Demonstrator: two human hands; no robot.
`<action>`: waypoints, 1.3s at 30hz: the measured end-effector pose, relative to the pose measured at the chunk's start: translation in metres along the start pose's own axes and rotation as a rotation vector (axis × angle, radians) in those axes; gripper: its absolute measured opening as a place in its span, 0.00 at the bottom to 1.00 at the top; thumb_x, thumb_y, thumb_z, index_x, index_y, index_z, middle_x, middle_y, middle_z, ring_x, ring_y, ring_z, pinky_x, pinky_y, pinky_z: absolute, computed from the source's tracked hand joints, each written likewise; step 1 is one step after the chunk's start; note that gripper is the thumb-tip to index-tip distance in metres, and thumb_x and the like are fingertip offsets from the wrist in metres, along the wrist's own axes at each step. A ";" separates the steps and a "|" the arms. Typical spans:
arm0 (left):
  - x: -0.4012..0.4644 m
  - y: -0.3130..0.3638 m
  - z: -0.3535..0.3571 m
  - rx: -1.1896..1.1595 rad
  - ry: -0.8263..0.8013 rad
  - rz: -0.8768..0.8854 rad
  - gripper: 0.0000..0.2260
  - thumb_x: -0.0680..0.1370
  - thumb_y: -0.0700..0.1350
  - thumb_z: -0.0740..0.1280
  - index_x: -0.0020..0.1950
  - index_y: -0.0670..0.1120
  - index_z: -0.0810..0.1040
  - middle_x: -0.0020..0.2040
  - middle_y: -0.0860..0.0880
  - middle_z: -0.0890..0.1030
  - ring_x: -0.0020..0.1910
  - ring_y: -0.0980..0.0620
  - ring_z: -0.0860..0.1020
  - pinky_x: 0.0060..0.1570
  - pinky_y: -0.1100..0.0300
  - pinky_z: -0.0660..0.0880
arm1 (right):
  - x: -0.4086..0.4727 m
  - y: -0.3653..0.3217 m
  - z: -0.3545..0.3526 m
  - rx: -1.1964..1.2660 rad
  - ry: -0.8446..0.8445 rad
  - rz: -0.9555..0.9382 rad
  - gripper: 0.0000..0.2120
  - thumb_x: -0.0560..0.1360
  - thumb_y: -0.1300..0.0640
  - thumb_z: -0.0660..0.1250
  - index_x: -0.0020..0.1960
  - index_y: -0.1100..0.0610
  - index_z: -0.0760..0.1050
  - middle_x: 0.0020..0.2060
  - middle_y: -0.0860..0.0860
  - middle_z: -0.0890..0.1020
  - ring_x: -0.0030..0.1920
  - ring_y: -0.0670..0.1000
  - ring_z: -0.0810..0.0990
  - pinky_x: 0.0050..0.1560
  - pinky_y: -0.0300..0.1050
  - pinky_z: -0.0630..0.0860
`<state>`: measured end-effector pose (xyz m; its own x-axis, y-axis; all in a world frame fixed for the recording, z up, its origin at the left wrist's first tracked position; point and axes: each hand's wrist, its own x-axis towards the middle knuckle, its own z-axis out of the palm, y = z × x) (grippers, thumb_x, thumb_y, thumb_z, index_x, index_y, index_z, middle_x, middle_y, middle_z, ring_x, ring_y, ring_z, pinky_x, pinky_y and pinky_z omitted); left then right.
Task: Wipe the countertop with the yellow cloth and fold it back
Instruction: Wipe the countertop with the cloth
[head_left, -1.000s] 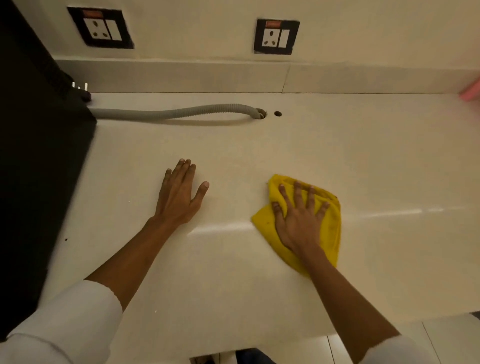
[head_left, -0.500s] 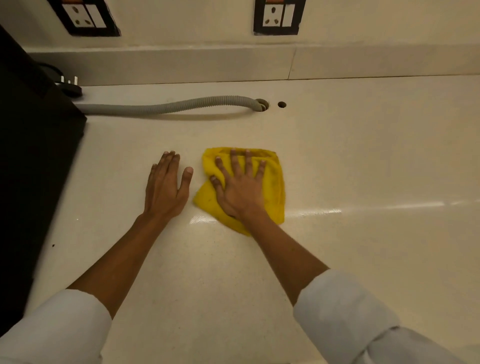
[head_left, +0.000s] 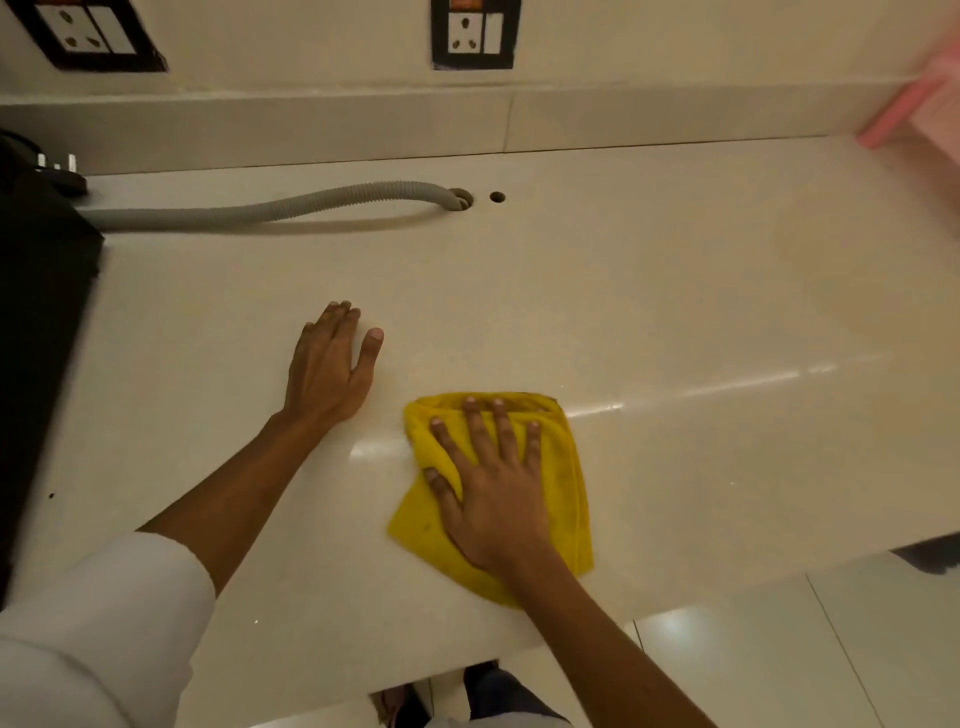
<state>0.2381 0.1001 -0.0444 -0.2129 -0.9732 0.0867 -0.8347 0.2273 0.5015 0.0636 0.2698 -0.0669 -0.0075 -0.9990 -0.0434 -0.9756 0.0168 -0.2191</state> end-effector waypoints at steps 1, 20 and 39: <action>0.002 0.006 0.003 -0.005 -0.011 0.013 0.29 0.80 0.57 0.50 0.72 0.37 0.67 0.74 0.38 0.67 0.76 0.43 0.62 0.76 0.45 0.57 | -0.004 0.013 -0.003 -0.007 0.006 0.038 0.28 0.80 0.35 0.41 0.79 0.40 0.49 0.81 0.51 0.51 0.81 0.58 0.43 0.76 0.68 0.42; 0.061 0.040 0.013 0.036 0.108 -0.097 0.28 0.81 0.56 0.51 0.74 0.38 0.63 0.76 0.39 0.63 0.77 0.44 0.58 0.76 0.45 0.55 | 0.229 0.183 -0.052 -0.046 0.071 0.206 0.29 0.80 0.37 0.45 0.79 0.43 0.50 0.80 0.54 0.56 0.79 0.64 0.49 0.74 0.73 0.42; 0.033 0.019 -0.007 -0.115 0.326 -0.082 0.18 0.82 0.50 0.55 0.60 0.38 0.77 0.58 0.38 0.81 0.58 0.40 0.78 0.59 0.52 0.72 | 0.122 -0.017 -0.001 0.020 -0.003 -0.241 0.35 0.77 0.31 0.49 0.79 0.46 0.53 0.80 0.56 0.55 0.80 0.64 0.46 0.74 0.72 0.41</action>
<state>0.2189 0.0724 -0.0259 0.0408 -0.9521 0.3032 -0.7756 0.1611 0.6103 0.0795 0.1476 -0.0673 0.2256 -0.9742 0.0097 -0.9445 -0.2211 -0.2431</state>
